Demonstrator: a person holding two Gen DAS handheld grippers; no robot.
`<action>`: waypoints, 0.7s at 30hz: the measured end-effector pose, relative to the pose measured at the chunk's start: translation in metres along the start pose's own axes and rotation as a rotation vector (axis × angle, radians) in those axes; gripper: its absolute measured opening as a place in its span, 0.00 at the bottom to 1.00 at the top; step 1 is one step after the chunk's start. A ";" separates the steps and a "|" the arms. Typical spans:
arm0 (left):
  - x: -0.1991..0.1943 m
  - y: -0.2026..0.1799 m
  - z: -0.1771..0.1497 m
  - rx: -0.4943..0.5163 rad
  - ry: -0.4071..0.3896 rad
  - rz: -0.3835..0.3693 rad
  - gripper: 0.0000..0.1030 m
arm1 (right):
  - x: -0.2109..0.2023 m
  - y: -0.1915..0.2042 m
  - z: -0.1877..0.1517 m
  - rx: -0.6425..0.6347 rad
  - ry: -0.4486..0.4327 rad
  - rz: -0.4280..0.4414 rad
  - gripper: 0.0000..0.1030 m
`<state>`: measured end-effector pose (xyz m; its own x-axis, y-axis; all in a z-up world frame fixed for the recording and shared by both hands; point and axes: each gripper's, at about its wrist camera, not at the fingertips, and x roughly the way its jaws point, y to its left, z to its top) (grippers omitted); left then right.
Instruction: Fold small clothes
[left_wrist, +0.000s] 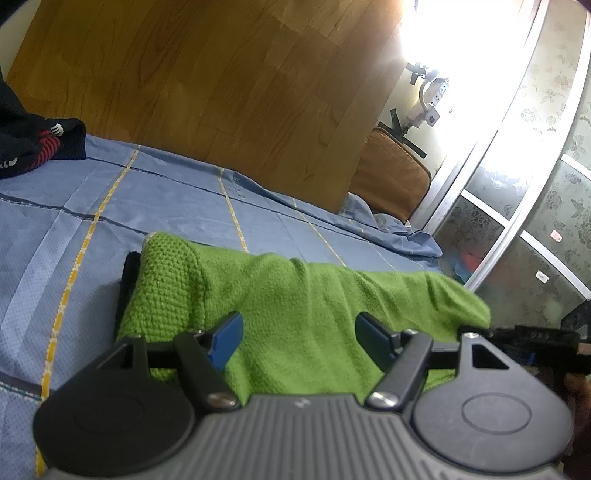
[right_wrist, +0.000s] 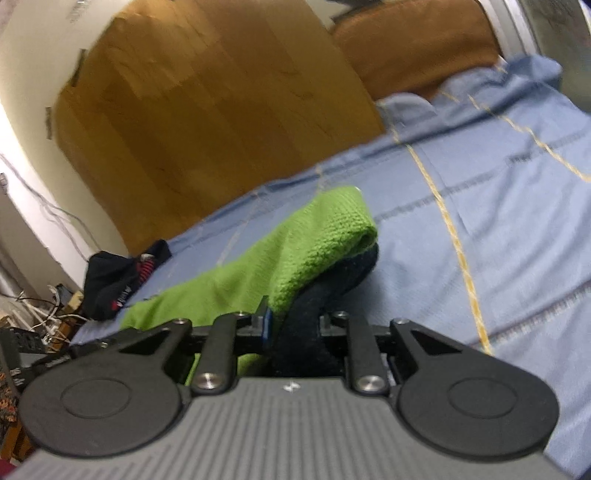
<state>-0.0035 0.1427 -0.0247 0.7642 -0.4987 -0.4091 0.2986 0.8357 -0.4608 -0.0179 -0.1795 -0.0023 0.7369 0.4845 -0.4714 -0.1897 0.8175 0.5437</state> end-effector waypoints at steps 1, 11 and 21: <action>0.000 0.000 0.000 0.000 0.000 0.000 0.67 | 0.003 -0.004 -0.002 0.015 0.016 -0.018 0.22; -0.003 0.005 0.001 -0.024 -0.007 -0.025 0.67 | 0.001 -0.015 -0.015 0.080 0.039 -0.032 0.41; -0.003 0.005 0.006 -0.024 0.012 0.007 0.53 | 0.004 -0.009 -0.014 0.064 0.001 0.002 0.22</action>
<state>-0.0008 0.1498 -0.0212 0.7591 -0.4954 -0.4223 0.2791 0.8337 -0.4764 -0.0226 -0.1803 -0.0186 0.7360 0.4866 -0.4708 -0.1492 0.7948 0.5883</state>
